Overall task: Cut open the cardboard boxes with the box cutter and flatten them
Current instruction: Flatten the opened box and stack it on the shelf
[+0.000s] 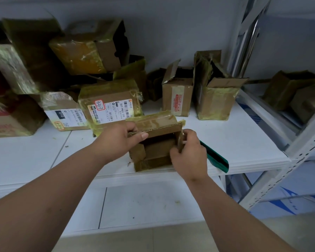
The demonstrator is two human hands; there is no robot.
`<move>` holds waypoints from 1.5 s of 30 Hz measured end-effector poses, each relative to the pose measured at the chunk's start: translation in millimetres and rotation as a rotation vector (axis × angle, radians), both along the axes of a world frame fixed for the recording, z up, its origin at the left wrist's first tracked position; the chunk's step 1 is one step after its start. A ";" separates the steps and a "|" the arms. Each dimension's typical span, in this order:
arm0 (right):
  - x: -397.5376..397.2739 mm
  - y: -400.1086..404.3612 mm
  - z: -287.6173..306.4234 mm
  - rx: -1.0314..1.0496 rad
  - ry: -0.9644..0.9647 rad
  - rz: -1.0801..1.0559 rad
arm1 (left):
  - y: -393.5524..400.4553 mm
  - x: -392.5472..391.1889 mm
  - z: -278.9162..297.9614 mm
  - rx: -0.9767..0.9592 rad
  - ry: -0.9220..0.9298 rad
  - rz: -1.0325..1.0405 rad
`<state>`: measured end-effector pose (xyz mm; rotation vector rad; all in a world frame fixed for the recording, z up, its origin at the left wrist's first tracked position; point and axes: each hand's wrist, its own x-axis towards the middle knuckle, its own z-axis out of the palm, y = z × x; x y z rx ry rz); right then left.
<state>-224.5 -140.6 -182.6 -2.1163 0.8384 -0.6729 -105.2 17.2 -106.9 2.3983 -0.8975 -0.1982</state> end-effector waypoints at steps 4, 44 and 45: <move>-13.1 -11.4 -0.2 0.271 -0.118 0.042 | 0.2 2.6 -14.2 -0.107 -0.035 0.059; -16.6 -22.6 16.9 0.919 -0.123 0.010 | 32.0 5.1 -41.7 0.332 -0.111 -0.225; -14.6 -20.8 15.9 0.820 -0.045 0.005 | 31.2 8.0 -46.4 0.345 -0.088 -0.207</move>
